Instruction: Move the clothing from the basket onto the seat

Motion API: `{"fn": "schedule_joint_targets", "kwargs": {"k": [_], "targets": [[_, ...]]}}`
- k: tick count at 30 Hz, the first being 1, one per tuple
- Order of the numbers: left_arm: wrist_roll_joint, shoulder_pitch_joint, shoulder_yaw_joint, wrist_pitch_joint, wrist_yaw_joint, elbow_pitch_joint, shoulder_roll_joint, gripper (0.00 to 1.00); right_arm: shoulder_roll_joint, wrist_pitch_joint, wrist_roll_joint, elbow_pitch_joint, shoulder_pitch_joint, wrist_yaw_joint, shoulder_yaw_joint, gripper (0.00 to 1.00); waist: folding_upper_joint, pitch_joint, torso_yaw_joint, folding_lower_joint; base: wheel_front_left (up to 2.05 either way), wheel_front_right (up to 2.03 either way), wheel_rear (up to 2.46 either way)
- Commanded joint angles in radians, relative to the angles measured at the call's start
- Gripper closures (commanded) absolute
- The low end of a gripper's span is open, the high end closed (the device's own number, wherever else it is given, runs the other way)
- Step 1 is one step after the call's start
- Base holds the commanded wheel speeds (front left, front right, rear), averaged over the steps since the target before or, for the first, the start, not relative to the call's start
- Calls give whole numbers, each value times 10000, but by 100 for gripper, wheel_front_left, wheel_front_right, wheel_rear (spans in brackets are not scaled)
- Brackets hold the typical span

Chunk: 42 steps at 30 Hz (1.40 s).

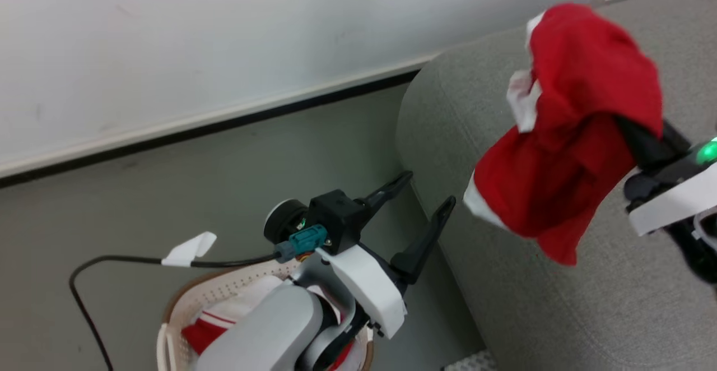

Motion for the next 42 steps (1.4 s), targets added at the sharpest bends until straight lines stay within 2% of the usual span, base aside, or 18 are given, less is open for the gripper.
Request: {"fn": "schedule_joint_targets", "kwargs": {"k": [1,8,13,16,23,24,25,26,30,32,37,42], "targets": [[57,-104,-28,56,-24,-6,59,0,-70,-38,-104,78,-173,-23,-139,100,-1,889,107,0,0,0,0],[569,-1600,-212,284,-486,14,-147,0,-365,-36,-1213,1985,-1969,-21,-2799,100,-1,3250,983,0,0,0,0],[728,-2379,-175,112,-662,170,-307,0,-633,-36,-2713,3865,-3716,-21,-4924,100,-1,4483,1580,0,0,0,0],[750,-2617,-130,-67,-689,265,-426,0,-596,-18,-3778,4972,-4475,-21,-6000,100,-1,4976,1898,0,0,0,0],[665,-2650,-131,-348,-649,625,-578,0,1,-21,-5663,7876,-4833,-23,-7416,100,-1,5361,2434,0,0,0,0],[636,-2616,-139,-388,-643,684,-581,0,89,-21,-5905,8072,-4752,-21,-7651,84,-1,5373,2455,0,0,0,0],[609,-2587,-142,-391,-650,737,-569,0,195,-20,-6068,8247,-4636,-21,-7918,33,-1,5378,2461,0,0,0,0],[614,-2560,-121,-420,-652,798,-524,0,305,-17,-6280,8378,-4520,-23,-8184,0,-1,5369,2448,0,0,0,0],[542,-2382,47,-617,-553,1030,-255,0,884,-20,-7066,7822,-4012,-23,-9115,0,-1,5110,2242,0,0,0,0],[428,-2171,202,-706,-467,1150,-59,0,1475,-15,-7478,7455,-3527,-21,-9277,0,-1,4908,2061,0,0,0,0],[164,-1553,628,-1082,-181,1350,364,0,2698,-17,-8126,5200,-2316,-21,-10216,0,-1,4116,1711,0,0,0,0],[-11,-723,1064,-1834,239,1595,585,0,3941,-17,-8537,2699,-421,-23,-10212,0,-1,2954,1767,0,0,0,0]]}}
